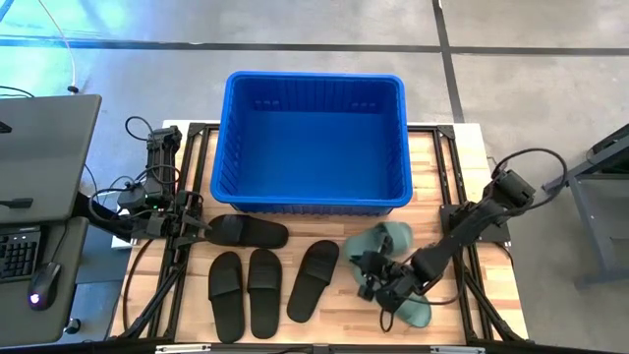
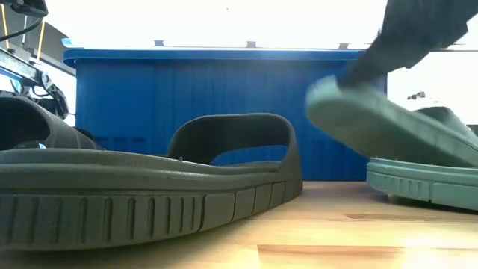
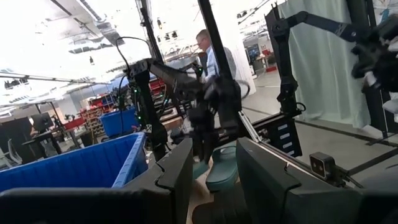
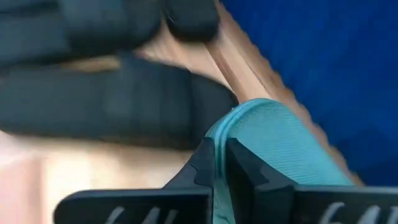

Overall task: Pick and place slides into bin
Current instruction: Put the green slide into the blue bin

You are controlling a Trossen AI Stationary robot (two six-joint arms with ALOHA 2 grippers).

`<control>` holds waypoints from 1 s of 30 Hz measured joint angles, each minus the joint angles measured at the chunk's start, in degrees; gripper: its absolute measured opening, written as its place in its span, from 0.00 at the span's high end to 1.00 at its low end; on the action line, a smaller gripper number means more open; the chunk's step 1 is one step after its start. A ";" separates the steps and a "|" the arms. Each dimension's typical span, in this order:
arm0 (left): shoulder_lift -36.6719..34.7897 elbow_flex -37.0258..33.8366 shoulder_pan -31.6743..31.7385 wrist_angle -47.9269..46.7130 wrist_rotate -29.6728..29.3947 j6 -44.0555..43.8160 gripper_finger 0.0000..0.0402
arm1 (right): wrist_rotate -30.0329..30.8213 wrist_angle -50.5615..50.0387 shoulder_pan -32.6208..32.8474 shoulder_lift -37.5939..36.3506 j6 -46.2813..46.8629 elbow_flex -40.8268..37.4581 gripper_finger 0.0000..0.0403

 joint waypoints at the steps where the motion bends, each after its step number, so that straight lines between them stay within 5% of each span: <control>1: 0.00 0.00 0.02 0.02 0.00 0.00 0.71 | 0.06 0.19 0.03 0.00 -1.95 1.87 1.00; 30: 0.00 0.00 0.00 -1.29 0.00 0.01 0.71 | 5.50 -2.40 5.27 -0.31 -72.12 42.67 1.00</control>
